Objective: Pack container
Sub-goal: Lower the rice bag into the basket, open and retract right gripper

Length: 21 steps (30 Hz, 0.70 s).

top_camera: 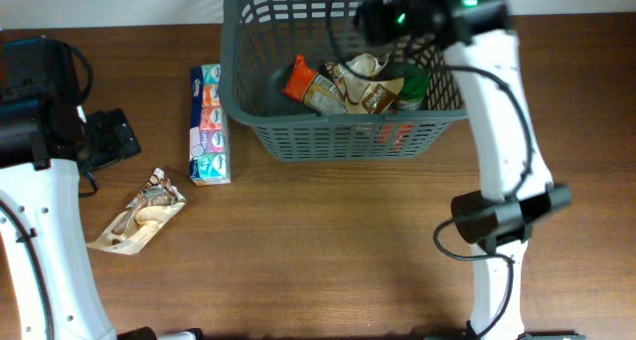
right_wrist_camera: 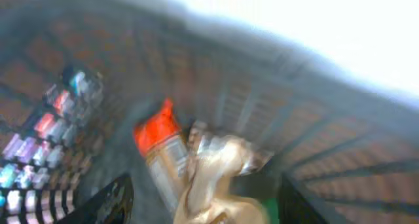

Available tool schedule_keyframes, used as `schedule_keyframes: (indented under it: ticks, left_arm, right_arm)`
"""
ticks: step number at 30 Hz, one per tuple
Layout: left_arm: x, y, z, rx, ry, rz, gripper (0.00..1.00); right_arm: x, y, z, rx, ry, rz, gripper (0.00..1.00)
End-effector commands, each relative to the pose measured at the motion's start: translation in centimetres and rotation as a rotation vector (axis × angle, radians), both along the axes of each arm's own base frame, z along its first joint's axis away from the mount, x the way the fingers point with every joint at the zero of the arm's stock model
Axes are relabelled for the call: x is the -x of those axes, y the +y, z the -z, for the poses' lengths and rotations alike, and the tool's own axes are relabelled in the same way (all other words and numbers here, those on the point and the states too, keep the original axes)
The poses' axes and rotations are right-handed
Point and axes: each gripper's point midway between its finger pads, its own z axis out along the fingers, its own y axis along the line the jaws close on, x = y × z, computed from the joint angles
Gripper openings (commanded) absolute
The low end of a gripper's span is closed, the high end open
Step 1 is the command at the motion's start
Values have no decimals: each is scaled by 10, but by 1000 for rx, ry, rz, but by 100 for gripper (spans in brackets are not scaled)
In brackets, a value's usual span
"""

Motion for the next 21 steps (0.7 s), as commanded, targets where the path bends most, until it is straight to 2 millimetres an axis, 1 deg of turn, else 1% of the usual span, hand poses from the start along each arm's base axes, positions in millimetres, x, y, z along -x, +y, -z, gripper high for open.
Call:
schedule_keyframes:
  ticks: [1,2,3,4,5,6,8,10,11,12,14,15,16,17,18,19,20,21]
  left_arm:
    - [3,3,-3,-18,0,2,99]
    - [3,3,-3,-18,1,2,99]
    - [3,3,-2,-17,1,2,100]
    - [3,3,-3,-18,0,2,99]
    - [3,3,-2,-17,1,2,100]
    - [3,3,-3,-18,1,2,99]
    - [3,3,-2,-17,1,2,100]
    - [3,3,-3,-17,0,2,99]
    - [3,3,-3,-17,0,2,100]
    - [3,3,-3,-17,0,2,100]
    - [2,3,-3,-16,-1,3,100]
    - [2,2,-2,-11,-2,5,100]
    - [2,1,-2,-7,-3,6,100]
    - [2,0,-2,0,-5,9,99]
    - [2,0,-2,0,-4,9,100]
    - [2,0,-2,0,-4,9,99]
    - [1,-1,-2,4,-5,11,100]
    - [1,-2,-1,12,-7,14,99]
  right_arm:
    - [16,-49,-89,29,-236,140,62]
    - [21,-62,-103,31,-273,175,62]
    - [27,-80,-117,35,-305,221,62]
    - [31,-93,-125,40,-324,253,62]
    - [38,-114,-135,52,-345,307,63]
    - [41,-126,-140,61,-353,339,65]
    - [52,-169,-149,103,-367,459,66]
    - [61,-203,-152,137,-364,552,70]
    - [67,-225,-153,155,-357,607,74]
    - [71,-237,-153,160,-353,633,76]
    - [79,-268,-151,159,-335,713,77]
    - [85,-288,-148,154,-321,765,81]
    - [89,-299,-147,151,-313,796,83]
    - [98,-325,-142,161,-291,856,85]
    - [106,-349,-138,172,-270,911,94]
    - [111,-363,-135,173,-259,947,98]
    - [117,-378,-132,166,-247,989,100]
    - [120,-387,-129,161,-237,1016,99]
